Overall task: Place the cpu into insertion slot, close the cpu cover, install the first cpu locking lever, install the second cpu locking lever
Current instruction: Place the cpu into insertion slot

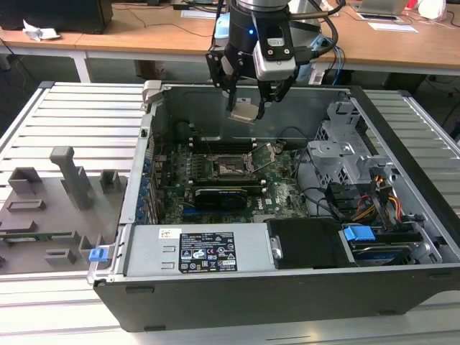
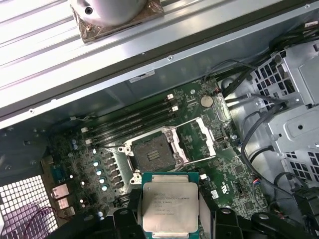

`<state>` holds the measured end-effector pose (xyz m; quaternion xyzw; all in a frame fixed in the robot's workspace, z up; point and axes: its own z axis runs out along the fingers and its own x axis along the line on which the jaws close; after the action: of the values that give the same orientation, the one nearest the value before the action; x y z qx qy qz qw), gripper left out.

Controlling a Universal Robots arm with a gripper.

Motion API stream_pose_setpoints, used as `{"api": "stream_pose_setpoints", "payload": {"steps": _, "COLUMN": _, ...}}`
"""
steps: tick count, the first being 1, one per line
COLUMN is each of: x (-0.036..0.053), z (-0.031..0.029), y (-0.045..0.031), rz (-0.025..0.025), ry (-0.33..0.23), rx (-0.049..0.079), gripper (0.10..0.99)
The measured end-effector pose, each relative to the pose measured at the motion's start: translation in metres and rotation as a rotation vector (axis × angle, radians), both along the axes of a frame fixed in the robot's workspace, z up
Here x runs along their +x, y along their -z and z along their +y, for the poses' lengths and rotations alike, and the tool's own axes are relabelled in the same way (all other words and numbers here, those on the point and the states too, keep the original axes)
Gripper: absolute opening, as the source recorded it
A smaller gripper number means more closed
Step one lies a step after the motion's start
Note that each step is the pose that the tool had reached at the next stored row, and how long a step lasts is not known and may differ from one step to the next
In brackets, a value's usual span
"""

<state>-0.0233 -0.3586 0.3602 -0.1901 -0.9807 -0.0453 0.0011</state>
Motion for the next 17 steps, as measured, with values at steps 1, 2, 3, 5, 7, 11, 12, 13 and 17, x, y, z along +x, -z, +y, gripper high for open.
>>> {"api": "stream_pose_setpoints", "payload": {"steps": 1, "x": 0.0, "z": 0.0, "y": 0.0002, "rz": 0.0, "ry": 0.007, "rx": 0.0, "gripper": 0.541}}
{"api": "stream_pose_setpoints", "payload": {"steps": 2, "x": 0.0, "z": 0.0, "y": 0.0005, "rz": -0.0001, "ry": 0.017, "rx": 0.0, "gripper": 0.541}}
{"api": "stream_pose_setpoints", "payload": {"steps": 3, "x": 0.0, "z": 0.0, "y": 0.0007, "rz": -0.0001, "ry": 0.024, "rx": 0.0, "gripper": 0.541}}
{"api": "stream_pose_setpoints", "payload": {"steps": 5, "x": 0.0, "z": 0.0, "y": 0.0011, "rz": -0.0001, "ry": 0.038, "rx": 0.0, "gripper": 0.541}}
{"api": "stream_pose_setpoints", "payload": {"steps": 7, "x": 0.0, "z": 0.0, "y": 0.0012, "rz": 0.0, "ry": 0.046, "rx": 0.0, "gripper": 0.541}}
{"api": "stream_pose_setpoints", "payload": {"steps": 11, "x": 0.0, "z": 0.0, "y": 0.0018, "rz": 0.0, "ry": 0.067, "rx": -0.001, "gripper": 0.541}}
{"api": "stream_pose_setpoints", "payload": {"steps": 12, "x": 0.0, "z": 0.0, "y": 0.002, "rz": 0.0, "ry": 0.076, "rx": -0.001, "gripper": 0.541}}
{"api": "stream_pose_setpoints", "payload": {"steps": 13, "x": 0.0, "z": 0.0, "y": 0.0022, "rz": -0.0001, "ry": 0.085, "rx": -0.001, "gripper": 0.541}}
{"api": "stream_pose_setpoints", "payload": {"steps": 17, "x": 0.0, "z": 0.0, "y": 0.003, "rz": 0.0, "ry": 0.137, "rx": -0.002, "gripper": 0.541}}
